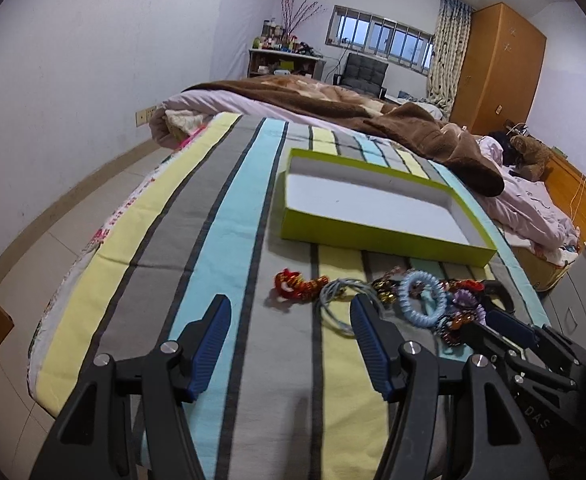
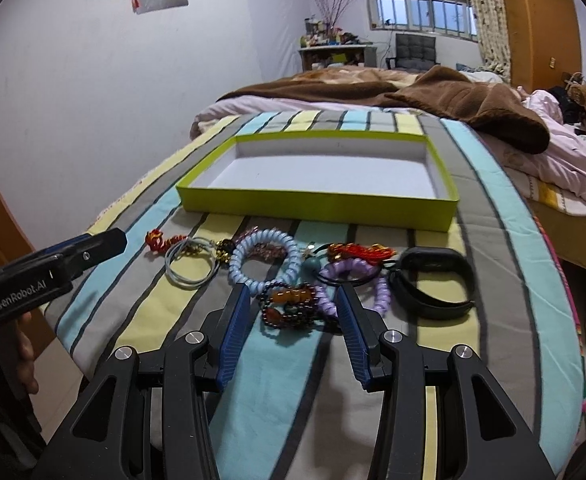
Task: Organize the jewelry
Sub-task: 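Lower the right gripper onto the dark amber-beaded bracelet and close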
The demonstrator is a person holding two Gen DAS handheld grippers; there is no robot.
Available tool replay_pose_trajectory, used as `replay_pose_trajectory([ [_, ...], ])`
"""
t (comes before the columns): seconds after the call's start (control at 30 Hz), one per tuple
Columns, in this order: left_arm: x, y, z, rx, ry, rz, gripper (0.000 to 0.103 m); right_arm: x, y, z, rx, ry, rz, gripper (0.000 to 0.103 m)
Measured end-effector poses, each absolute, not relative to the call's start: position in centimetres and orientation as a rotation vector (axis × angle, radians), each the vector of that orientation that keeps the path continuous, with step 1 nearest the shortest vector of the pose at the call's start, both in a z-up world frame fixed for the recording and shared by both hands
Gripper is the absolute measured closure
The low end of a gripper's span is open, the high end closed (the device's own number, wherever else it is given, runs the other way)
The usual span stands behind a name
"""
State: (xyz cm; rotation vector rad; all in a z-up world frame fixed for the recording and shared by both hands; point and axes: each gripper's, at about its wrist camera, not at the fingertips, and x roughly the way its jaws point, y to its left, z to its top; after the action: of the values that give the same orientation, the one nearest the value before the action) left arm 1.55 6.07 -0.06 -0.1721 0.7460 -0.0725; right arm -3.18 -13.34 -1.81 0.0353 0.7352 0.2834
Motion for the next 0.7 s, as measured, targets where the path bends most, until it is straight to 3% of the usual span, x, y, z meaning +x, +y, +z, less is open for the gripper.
replay_pose_trajectory([
  [0.43,2.2,8.1,-1.1,-0.242,0.793,-0.132,0.039,-1.9,-12.8,-3.5,-0.026,0.770,0.256,0.057],
  [0.53,2.3,8.3,-1.4,-0.247,0.803,-0.129,0.039,-1.8,-12.7,-3.4,-0.044,0.757,0.248,0.075],
  [0.63,2.4,8.5,-1.5,-0.256,0.804,-0.130,0.039,-1.8,-12.6,-3.4,-0.050,0.756,0.251,0.076],
  [0.7,2.7,8.5,-1.6,-0.252,0.809,-0.133,0.039,-1.9,-12.8,-3.3,-0.041,0.748,0.251,0.081],
])
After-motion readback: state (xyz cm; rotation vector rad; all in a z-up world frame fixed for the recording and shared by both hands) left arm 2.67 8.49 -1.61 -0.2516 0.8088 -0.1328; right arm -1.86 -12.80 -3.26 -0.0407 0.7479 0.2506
